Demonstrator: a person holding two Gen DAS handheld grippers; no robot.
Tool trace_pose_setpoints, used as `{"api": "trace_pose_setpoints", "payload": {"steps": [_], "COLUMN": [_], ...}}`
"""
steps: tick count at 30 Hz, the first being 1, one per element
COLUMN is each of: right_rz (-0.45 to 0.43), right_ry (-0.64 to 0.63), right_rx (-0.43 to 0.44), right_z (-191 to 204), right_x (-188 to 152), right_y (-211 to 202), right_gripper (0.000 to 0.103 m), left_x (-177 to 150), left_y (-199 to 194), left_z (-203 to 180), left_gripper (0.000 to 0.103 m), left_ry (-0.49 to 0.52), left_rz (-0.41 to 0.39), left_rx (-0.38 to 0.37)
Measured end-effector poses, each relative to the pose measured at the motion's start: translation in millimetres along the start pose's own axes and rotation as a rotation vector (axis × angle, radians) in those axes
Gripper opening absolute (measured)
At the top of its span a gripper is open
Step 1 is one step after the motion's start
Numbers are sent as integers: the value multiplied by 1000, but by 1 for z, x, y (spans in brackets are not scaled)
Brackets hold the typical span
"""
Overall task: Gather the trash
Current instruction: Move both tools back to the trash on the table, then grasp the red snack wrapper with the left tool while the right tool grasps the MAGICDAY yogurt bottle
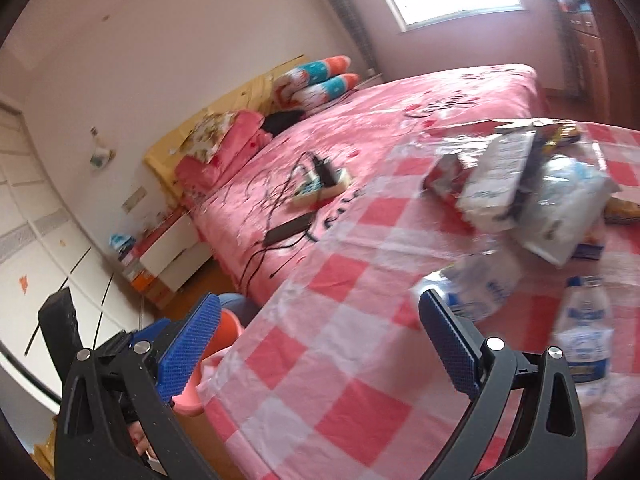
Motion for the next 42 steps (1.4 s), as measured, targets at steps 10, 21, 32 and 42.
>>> {"api": "trace_pose_setpoints", "payload": {"steps": [10,21,32,42], "right_rz": [-72,-122,-130,-19], "right_ry": [104,224,335,259], "right_rx": [-95,-210,-227,-300], "right_z": [-64,-144,-208,-245], "right_x": [12,13,25,44], "right_y": [-48,-95,-116,-112], "right_gripper": [98,98,98,98], "left_x": [14,55,122,141], "left_y": [2,10,61,104], "left_z": [-62,-143,-230,-248], "left_gripper": [82,82,82,82], "left_ry": [94,182,232,206], "left_rz": [-2,1,75,131], "left_rx": [-79,-209,-411,-452]}}
Point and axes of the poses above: each gripper's, at about its wrist camera, not at the fingertips, and y roughly the way its jaws point, z to its left, x to its top, the point moved 7 cm from there along y, roughly the way its jaws point, and after that the axes turned 4 degrees about x, right-handed, at the moved point
